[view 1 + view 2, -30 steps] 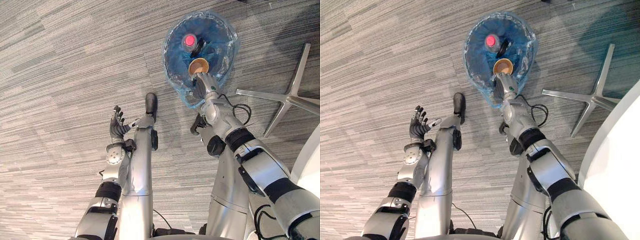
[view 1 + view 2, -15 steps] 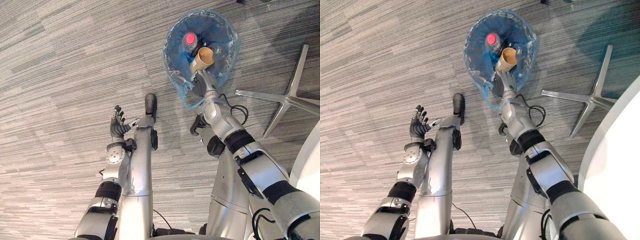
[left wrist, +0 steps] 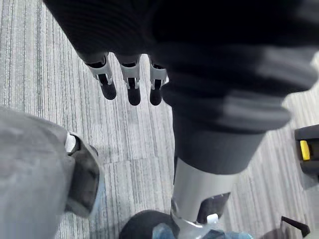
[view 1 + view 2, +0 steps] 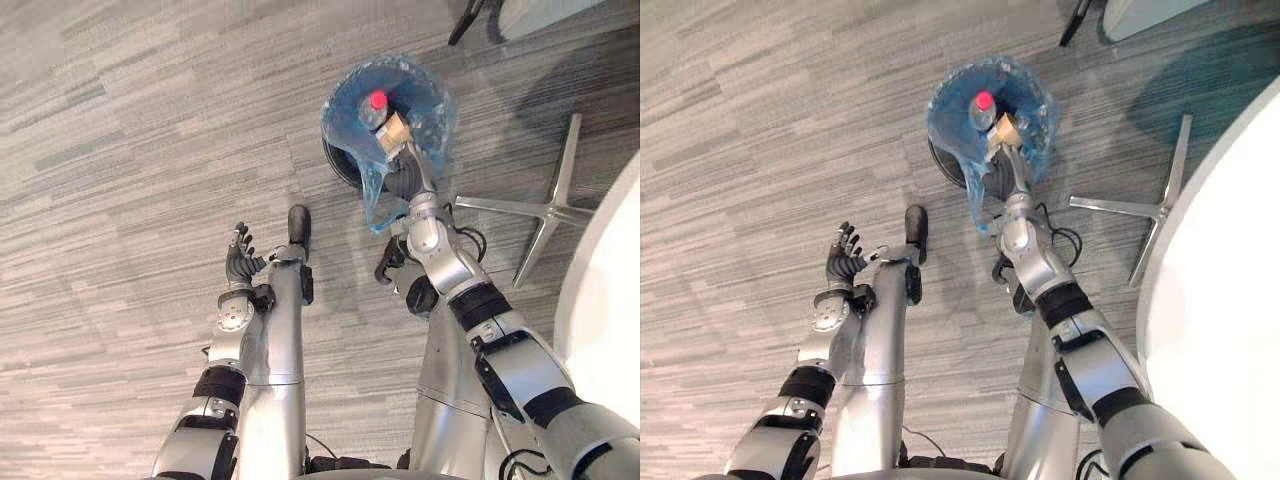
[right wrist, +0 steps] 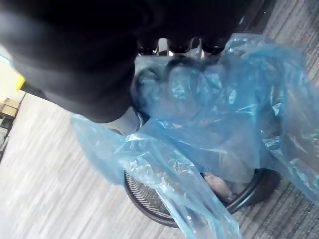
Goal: Gather rubbish on tea table into small bin, then transfer packed bag to large trash can.
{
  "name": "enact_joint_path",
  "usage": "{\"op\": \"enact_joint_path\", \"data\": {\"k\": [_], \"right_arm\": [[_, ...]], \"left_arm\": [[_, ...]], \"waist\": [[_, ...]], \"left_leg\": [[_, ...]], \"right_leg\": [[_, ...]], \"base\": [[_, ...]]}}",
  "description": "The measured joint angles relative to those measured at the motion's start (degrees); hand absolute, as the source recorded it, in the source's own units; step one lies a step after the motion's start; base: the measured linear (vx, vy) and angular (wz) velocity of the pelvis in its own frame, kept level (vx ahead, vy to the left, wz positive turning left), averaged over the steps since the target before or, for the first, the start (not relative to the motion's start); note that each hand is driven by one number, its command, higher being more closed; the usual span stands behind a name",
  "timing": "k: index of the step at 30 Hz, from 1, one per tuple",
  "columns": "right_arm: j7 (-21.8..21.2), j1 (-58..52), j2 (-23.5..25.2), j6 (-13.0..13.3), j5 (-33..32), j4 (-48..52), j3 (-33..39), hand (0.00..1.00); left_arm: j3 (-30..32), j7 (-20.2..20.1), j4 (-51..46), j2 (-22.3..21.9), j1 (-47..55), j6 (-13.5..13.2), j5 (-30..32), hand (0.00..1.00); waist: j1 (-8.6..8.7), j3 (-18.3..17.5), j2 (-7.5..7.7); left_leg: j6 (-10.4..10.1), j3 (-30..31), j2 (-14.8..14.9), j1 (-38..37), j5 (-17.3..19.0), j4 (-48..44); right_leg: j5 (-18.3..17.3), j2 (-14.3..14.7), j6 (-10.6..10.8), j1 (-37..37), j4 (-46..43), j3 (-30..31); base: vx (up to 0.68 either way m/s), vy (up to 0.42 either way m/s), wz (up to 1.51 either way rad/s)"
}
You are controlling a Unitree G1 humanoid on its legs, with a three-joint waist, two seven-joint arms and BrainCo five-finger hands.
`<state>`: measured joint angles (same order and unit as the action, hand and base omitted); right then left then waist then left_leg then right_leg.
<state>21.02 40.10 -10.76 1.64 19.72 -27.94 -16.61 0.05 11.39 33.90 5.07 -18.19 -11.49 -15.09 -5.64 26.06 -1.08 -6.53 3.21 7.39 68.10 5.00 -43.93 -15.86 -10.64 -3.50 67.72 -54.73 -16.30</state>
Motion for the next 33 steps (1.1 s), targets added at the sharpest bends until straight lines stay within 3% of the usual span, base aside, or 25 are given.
{"op": "enact_joint_path", "data": {"k": [7,10,14,21,24,28,33], "right_arm": [[-1.7,-15.5,3.7,0.8,-6.9,11.6,0.5,1.0],[-3.2,-21.5,6.3,2.2,-8.7,16.7,-0.1,1.0],[-5.1,-27.3,7.1,3.5,-10.2,20.8,-0.6,1.0],[-9.0,-36.2,8.5,4.7,-13.2,27.0,-2.4,1.0],[-10.6,-37.8,8.4,5.4,-15.2,27.1,-1.8,1.0],[-12.1,-37.7,7.8,5.4,-15.9,26.9,-1.3,1.0],[-14.5,-37.6,6.1,5.5,-17.1,26.6,-1.6,1.0]], "left_arm": [[-2.2,-0.4,0.0,-0.7,5.5,1.1,1.2,0.0],[-2.2,-1.3,0.2,-0.5,9.8,1.2,1.3,0.0],[-3.3,-1.4,0.4,-0.7,14.0,1.7,2.6,0.0],[-5.0,-1.5,0.3,-0.9,19.3,1.8,4.6,0.0],[-7.4,-1.5,-1.5,-0.1,21.4,1.8,5.2,0.0],[-8.5,-1.9,-5.3,0.7,23.1,1.9,6.5,0.0],[-9.6,-3.1,-10.2,2.0,26.2,2.0,8.2,0.0]], "waist": [[0.79,-1.1,2.04],[1.68,-2.8,3.81],[1.65,-6.1,5.14],[1.7,-13.1,5.3],[1.78,-16.4,5.17],[1.81,-16.9,5.05],[1.79,-19.3,4.47]], "left_leg": [[-0.2,-2.1,0.5,-16.3,-0.9,9.1],[-0.2,-2.9,0.6,-24.1,-1.0,13.1],[0.2,-4.4,0.5,-32.9,-1.2,17.9],[1.0,-6.5,0.2,-44.8,-1.8,26.4],[1.2,-7.0,-0.5,-49.4,-4.1,32.8],[1.0,-7.3,-0.4,-54.8,-6.5,39.4],[1.3,-7.3,-0.6,-58.7,-6.8,42.0]], "right_leg": [[1.4,0.7,-0.3,-15.8,8.4,-0.9],[2.0,1.4,0.6,-23.6,13.0,-0.9],[3.0,1.9,2.1,-32.5,18.8,-0.9],[4.9,2.9,3.4,-43.8,27.9,-0.7],[6.3,3.3,4.0,-47.3,32.6,-0.7],[8.8,4.7,4.1,-52.4,38.9,-0.8],[10.8,5.6,4.7,-57.6,44.7,-0.9]], "base": [[0.07,0.008,-0.01],[0.11,0.014,-0.03],[0.12,0.031,-0.06],[0.13,0.03,-0.06],[0.13,0.02,0.0],[0.1,0.028,-0.05],[0.09,0.026,0.0]]}}
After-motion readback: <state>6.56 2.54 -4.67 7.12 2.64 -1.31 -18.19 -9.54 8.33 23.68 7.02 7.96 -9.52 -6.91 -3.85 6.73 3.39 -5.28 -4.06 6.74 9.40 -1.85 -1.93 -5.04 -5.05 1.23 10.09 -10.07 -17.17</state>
